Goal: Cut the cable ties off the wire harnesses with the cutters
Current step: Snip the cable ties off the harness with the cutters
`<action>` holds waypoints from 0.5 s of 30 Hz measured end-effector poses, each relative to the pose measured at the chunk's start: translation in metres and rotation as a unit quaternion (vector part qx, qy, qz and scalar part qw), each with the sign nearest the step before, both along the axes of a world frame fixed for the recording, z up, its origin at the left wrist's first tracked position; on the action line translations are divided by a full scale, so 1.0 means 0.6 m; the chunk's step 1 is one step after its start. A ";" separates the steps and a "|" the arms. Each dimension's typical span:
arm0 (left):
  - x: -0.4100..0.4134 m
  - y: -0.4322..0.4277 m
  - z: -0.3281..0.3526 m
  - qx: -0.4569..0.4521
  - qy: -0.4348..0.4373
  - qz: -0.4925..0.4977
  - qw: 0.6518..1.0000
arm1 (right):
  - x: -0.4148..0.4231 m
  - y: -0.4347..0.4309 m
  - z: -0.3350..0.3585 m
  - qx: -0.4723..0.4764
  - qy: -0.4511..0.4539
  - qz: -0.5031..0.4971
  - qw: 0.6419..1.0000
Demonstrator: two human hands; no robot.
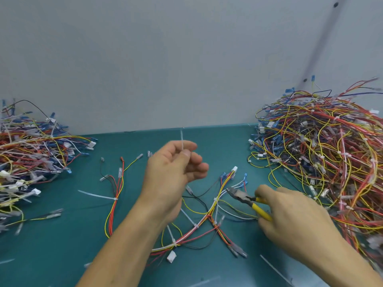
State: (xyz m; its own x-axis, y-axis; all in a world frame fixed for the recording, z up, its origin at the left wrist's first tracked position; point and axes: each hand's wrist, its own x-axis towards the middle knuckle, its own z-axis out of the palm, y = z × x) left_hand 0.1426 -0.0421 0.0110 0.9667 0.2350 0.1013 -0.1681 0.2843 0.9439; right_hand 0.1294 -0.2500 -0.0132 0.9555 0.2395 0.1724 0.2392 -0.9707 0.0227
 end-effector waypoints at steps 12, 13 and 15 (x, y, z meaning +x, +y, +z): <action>-0.020 0.026 -0.061 0.512 0.044 -0.257 0.819 | -0.058 0.022 -0.025 -0.046 0.092 0.018 0.995; -0.018 0.026 -0.066 0.510 0.046 -0.259 0.819 | -0.058 0.024 -0.028 -0.050 0.091 0.016 0.994; -0.015 0.023 -0.070 0.502 0.046 -0.262 0.823 | -0.058 0.027 -0.030 -0.055 0.088 0.012 0.995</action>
State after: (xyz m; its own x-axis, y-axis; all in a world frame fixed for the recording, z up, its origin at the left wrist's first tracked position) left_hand 0.1337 -0.0280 -0.0312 0.9230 -0.3741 -0.0897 -0.1848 -0.6356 0.7496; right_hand 0.0945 -0.2338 -0.0313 0.9623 0.2708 -0.0250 0.2719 -0.9586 0.0846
